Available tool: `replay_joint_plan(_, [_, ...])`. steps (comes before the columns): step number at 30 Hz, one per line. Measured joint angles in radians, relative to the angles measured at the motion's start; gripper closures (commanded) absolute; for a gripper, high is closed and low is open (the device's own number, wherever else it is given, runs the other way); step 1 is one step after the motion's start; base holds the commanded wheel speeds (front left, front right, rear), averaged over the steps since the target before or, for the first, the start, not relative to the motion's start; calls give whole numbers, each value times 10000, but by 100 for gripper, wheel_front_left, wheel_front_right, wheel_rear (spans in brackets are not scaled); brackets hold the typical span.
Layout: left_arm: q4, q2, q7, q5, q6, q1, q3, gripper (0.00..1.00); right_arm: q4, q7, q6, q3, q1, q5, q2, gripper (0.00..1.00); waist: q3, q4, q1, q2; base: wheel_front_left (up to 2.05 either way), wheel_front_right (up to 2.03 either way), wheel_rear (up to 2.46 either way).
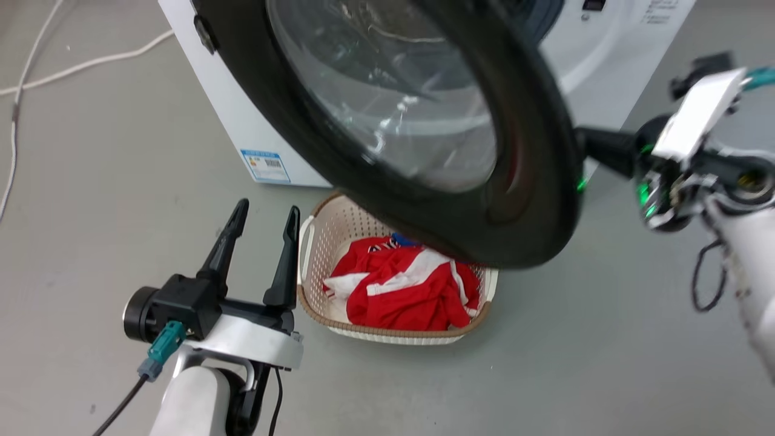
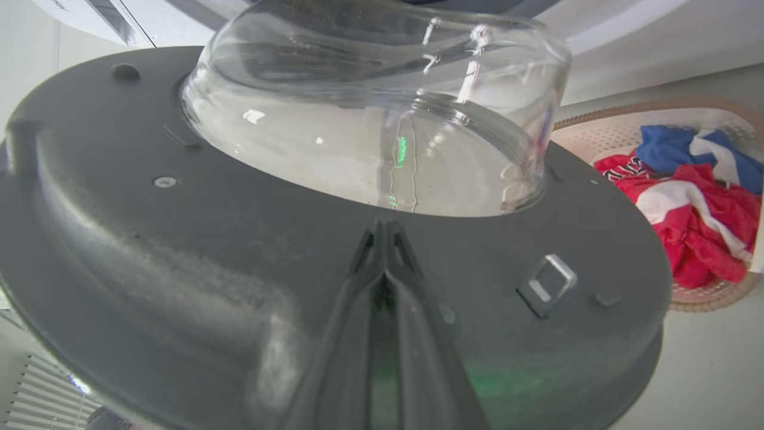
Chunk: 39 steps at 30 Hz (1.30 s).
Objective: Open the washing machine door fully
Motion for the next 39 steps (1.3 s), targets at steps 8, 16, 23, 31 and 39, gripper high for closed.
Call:
replay_joint_plan(8, [291,29,0,-82,0,402,-199,0,-1417,94,0,491,1560,217,506,100,-854,-33,0,0,0,0,0])
replay_joint_plan(16, [537,182,0,-190,0,780,-435,0,-2422,-29,0,1141,2582,391,1080,100,-1328,34,-1,0,0,0,0])
replay_joint_plan(23, [650,215,0,-278,0,960,-560,0,-2834,-543,0,1488,3084,405,1292,100,-1567,55,-1,0,0,0,0])
replay_joint_plan(31, [869,198,0,-339,0,1184,-600,0,-3359,-2600,0,878,3916,389,1229,100,-2013,24,-1,0,0,0,0])
replay_joint_plan(39, [957,244,0,-412,61,1479,-403,0,-4412,-6055,0,-405,5493,-403,677,100,-2354,-182,0,0,0,0,0])
